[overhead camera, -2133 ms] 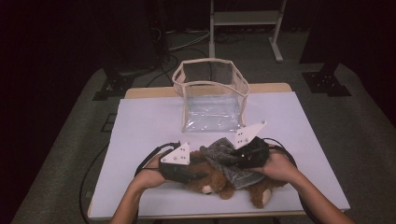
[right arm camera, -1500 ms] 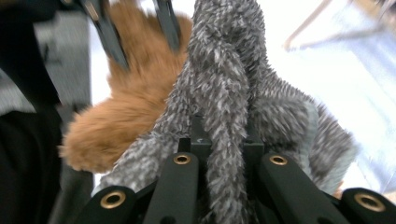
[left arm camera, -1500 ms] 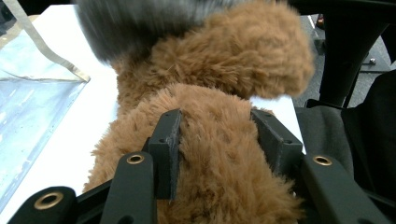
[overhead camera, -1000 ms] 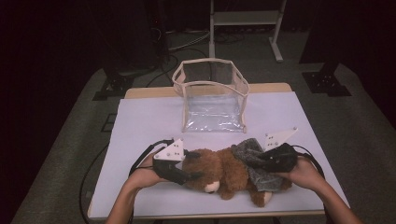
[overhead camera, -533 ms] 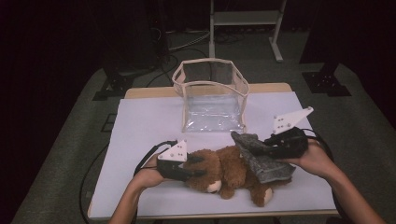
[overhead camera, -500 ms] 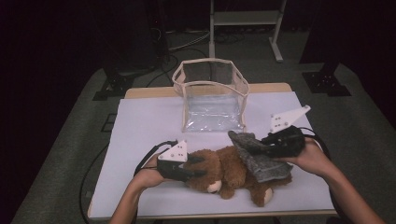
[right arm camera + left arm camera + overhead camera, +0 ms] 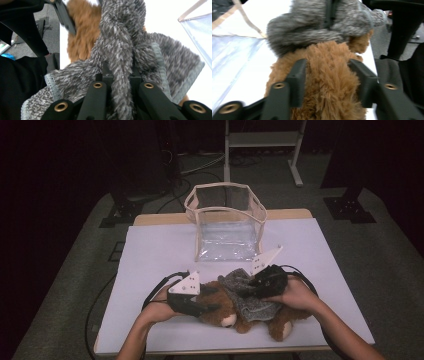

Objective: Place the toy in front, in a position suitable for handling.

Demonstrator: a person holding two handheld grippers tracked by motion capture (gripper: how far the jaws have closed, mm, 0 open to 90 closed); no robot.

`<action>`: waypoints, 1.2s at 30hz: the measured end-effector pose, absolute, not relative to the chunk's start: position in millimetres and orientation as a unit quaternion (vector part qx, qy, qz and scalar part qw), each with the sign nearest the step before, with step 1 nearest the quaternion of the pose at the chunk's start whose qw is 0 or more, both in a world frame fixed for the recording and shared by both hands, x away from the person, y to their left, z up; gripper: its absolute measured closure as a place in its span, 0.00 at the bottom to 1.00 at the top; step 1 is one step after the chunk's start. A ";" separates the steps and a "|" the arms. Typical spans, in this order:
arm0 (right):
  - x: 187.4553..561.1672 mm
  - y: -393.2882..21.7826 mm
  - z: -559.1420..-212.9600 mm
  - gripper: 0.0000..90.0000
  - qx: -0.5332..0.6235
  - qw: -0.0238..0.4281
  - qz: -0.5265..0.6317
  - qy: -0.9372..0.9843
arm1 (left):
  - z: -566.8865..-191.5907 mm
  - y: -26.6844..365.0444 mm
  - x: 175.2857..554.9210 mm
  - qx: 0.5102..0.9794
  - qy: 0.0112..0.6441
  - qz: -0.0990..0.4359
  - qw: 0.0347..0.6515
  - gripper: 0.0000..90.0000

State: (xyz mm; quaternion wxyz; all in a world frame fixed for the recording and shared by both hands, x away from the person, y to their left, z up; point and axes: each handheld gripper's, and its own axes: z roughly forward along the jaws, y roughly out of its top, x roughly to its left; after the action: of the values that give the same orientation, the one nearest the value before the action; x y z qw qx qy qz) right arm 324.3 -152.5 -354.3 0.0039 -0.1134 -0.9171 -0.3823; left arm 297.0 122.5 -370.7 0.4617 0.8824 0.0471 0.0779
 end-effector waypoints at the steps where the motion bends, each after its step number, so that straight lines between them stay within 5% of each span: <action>1: 321.8 -154.4 -355.5 0.90 -0.116 0.005 -0.386 -0.915 | -369.4 123.8 297.7 0.884 0.055 0.078 0.457 0.45; 3: 318.1 -156.0 -357.3 0.90 -0.115 0.004 -0.389 -0.914 | -370.2 125.9 298.4 0.884 0.063 0.070 0.458 0.42; 11: 312.7 -140.5 -343.0 0.90 -0.089 -0.017 -0.391 -0.916 | -381.1 123.6 297.7 0.874 0.047 0.057 0.481 0.62; 18: 310.6 -110.1 -340.5 0.90 -0.064 -0.020 -0.409 -0.910 | -381.9 124.4 296.7 0.877 0.048 0.061 0.475 0.61; 26: 314.1 -142.9 -346.1 0.90 -0.089 -0.031 -0.386 -0.918 | -380.3 121.0 295.3 0.877 0.042 0.063 0.475 0.61; 36: 306.7 -115.9 -341.1 0.90 -0.049 -0.028 -0.393 -0.918 | -381.1 120.9 294.7 0.880 0.041 0.066 0.469 0.61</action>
State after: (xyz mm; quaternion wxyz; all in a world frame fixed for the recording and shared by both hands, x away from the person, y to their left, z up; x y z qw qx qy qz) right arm 306.7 -115.9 -341.1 -0.0282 -0.0489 -0.9179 -0.3928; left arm 294.7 120.9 -381.1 0.4693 0.8796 0.0412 0.0657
